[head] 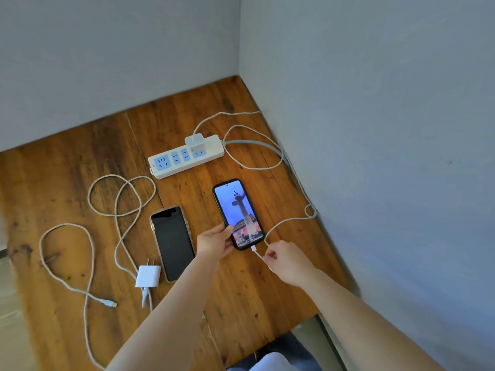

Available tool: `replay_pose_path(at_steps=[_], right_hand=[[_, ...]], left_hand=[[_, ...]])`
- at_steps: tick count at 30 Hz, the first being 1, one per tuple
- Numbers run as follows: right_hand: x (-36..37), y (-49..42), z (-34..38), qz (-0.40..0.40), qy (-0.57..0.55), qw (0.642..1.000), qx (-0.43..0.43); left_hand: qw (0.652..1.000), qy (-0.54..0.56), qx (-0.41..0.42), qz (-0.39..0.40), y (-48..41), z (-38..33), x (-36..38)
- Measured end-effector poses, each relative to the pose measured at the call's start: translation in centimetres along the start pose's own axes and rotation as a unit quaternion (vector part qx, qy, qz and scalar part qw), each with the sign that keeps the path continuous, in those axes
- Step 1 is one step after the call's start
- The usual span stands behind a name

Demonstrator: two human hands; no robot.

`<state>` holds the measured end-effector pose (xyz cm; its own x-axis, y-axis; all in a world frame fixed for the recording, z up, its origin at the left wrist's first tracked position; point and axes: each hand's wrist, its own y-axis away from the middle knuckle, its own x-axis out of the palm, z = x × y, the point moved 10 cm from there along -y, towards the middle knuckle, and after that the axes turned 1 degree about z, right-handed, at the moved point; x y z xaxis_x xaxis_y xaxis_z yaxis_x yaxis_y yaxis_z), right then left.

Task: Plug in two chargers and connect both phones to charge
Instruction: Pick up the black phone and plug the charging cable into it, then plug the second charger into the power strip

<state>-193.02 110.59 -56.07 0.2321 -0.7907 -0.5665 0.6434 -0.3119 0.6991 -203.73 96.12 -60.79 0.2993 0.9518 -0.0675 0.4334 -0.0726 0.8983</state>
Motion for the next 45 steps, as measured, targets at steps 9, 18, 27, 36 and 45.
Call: replay_pose_path(at_steps=[9, 18, 27, 36, 45], right_hand=[[1.9, -0.8, -0.4, 0.006, -0.013, 1.0, 0.024], [2.0, -0.5, -0.4, 0.0, -0.012, 1.0, 0.019], [0.9, -0.6, 6.7, -0.038, 0.063, 0.994, -0.078], [10.6, -0.3, 18.2, 0.009, 0.087, 0.981, -0.173], [17.6, -0.9, 23.7, -0.055, 0.293, 0.917, -0.264]], left_hand=[[0.996, -0.046, 0.051, -0.057, 0.9, -0.1, 0.4], [0.993, -0.092, 0.065, -0.045, 1.9, -0.3, 0.6], [0.966, -0.129, 0.182, -0.133, 6.6, -2.3, -6.6], [0.928, -0.136, 0.203, -0.282, 8.4, -0.4, -22.0], [0.848, -0.415, 0.31, -0.113, 4.8, -0.4, -23.1]])
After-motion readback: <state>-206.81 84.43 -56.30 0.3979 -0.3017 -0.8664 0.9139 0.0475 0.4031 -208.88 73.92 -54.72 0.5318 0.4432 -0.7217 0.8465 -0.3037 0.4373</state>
